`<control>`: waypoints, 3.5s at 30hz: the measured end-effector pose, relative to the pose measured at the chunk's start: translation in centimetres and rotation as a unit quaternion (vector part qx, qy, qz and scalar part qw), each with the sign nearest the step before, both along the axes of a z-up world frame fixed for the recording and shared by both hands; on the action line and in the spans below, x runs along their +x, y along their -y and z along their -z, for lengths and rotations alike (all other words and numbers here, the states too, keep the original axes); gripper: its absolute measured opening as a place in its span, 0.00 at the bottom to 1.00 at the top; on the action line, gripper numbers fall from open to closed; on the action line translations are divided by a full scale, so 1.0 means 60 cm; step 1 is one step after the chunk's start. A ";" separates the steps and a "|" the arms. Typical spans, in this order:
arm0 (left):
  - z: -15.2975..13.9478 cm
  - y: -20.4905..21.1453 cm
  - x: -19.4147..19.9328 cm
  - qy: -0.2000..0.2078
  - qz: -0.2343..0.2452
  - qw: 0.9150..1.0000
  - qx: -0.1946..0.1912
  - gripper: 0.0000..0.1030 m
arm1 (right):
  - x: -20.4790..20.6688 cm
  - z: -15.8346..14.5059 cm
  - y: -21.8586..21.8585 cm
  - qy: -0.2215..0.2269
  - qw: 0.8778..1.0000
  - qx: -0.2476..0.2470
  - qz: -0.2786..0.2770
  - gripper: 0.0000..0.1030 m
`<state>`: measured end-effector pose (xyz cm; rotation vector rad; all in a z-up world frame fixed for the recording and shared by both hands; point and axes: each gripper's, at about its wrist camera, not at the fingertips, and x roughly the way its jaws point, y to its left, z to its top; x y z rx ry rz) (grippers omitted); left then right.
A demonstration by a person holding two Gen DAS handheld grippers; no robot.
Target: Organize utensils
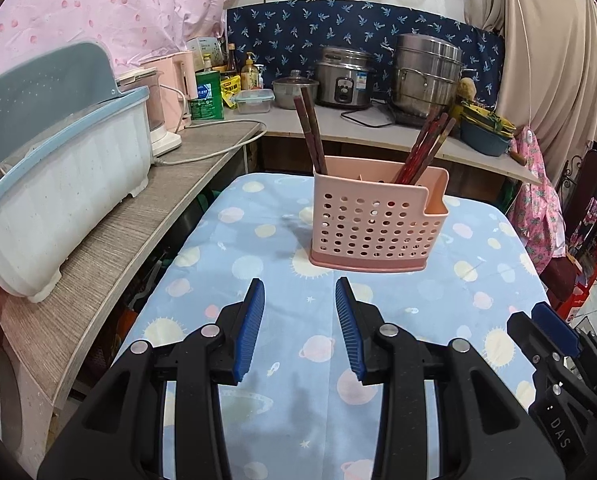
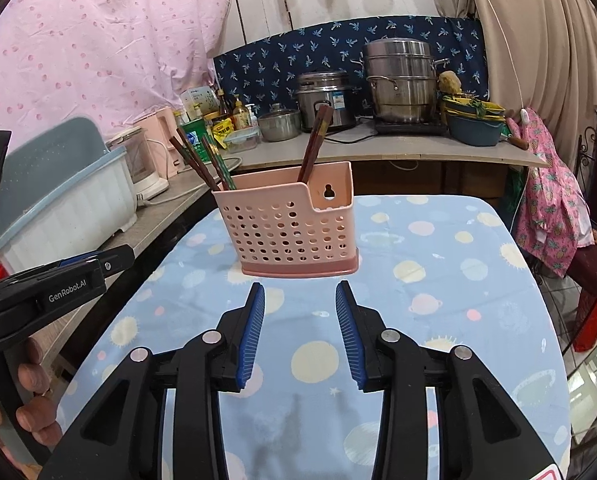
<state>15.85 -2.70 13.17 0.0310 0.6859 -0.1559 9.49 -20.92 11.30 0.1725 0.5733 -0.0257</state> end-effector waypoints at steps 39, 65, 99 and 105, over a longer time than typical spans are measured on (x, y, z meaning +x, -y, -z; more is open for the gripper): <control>0.078 0.013 -0.003 -0.031 -0.011 0.999 0.028 0.88 | 0.002 0.037 -0.005 -0.028 0.999 -0.020 0.026 0.82; 0.099 0.017 0.013 -0.036 -0.013 0.998 0.044 0.91 | 0.018 0.064 -0.013 -0.050 0.998 -0.032 0.035 0.88; 0.113 0.027 0.037 -0.050 -0.015 0.997 0.051 0.91 | 0.035 0.077 -0.007 -0.061 0.997 -0.033 0.039 0.88; 0.114 0.028 0.039 -0.048 -0.018 0.997 0.055 0.91 | 0.040 0.080 -0.006 -0.064 0.997 -0.034 0.038 0.88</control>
